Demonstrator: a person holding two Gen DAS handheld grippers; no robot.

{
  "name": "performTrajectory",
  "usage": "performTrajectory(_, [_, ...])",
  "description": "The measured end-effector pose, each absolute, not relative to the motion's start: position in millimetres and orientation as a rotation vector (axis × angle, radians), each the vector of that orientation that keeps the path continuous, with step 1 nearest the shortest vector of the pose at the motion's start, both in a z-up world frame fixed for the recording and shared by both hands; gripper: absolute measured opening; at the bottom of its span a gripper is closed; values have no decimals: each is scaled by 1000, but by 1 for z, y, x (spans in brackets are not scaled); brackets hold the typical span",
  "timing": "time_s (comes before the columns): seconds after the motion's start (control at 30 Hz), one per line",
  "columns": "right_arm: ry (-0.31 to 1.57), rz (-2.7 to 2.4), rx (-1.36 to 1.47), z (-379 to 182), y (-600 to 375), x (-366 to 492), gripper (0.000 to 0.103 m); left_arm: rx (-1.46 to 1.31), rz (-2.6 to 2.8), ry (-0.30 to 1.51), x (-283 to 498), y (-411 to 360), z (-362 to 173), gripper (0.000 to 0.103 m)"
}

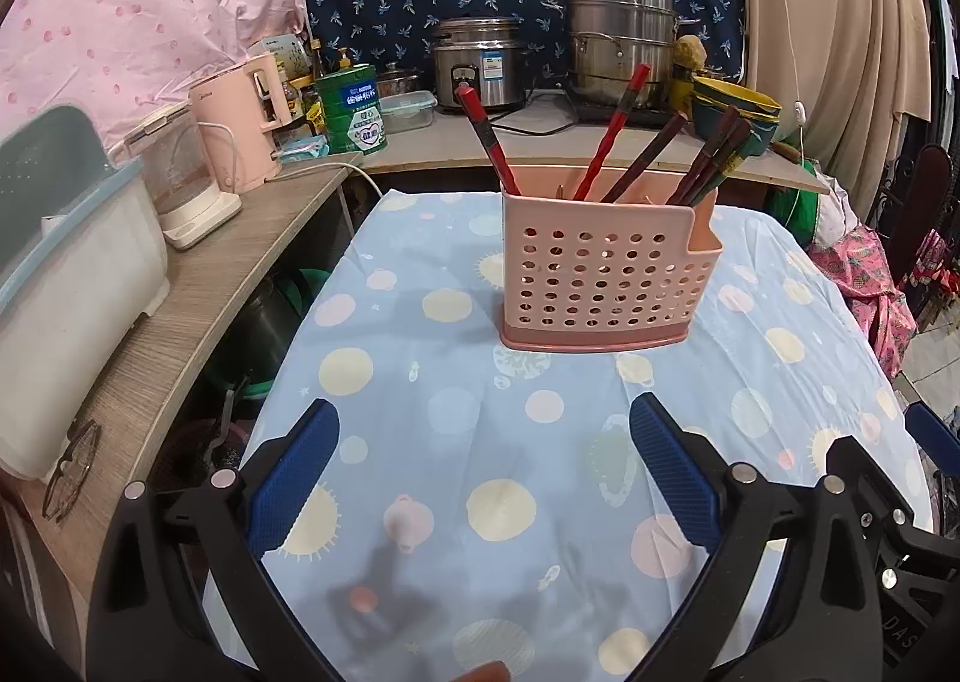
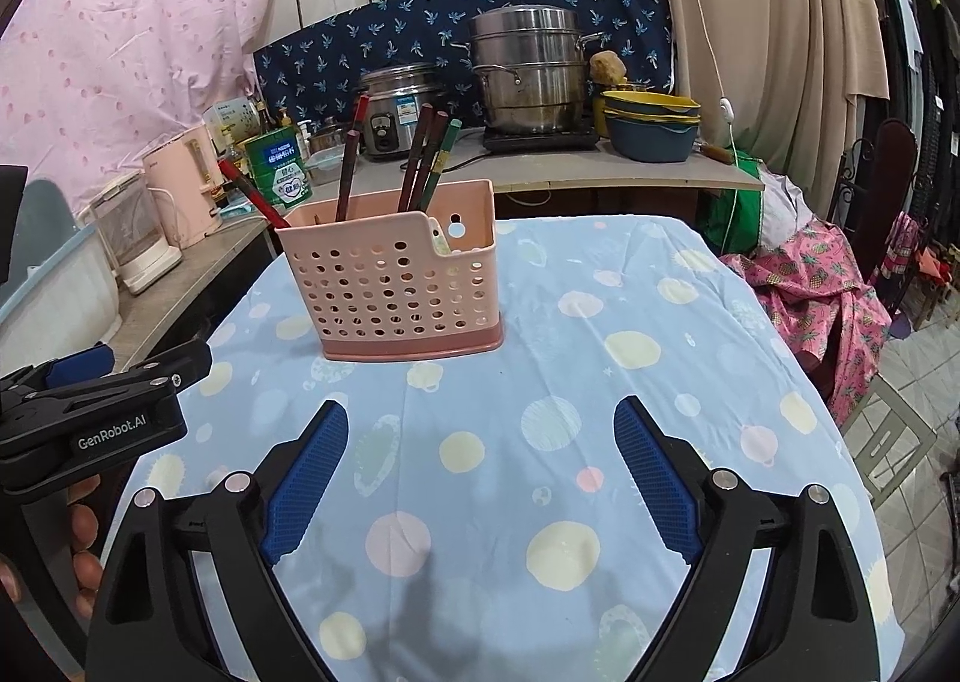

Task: Organize utensils

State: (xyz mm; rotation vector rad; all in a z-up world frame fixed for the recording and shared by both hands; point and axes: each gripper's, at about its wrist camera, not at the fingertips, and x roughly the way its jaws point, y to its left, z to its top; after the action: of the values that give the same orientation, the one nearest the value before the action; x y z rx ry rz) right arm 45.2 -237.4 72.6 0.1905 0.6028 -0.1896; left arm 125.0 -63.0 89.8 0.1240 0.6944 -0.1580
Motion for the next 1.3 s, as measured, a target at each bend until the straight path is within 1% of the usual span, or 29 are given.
performTrajectory(0.1, [602, -192, 190, 72, -237, 45, 88, 125, -155, 692, 125, -63, 89, 93])
performTrajectory(0.13, [604, -190, 192, 72, -238, 46, 98, 126, -155, 693, 125, -64, 88, 93])
performTrajectory(0.17, [604, -191, 193, 71, -237, 46, 96, 127, -155, 693, 124, -64, 88, 93])
performTrajectory(1.3, [608, -195, 184, 69, -238, 46, 96, 137, -126, 682, 120, -65, 86, 94])
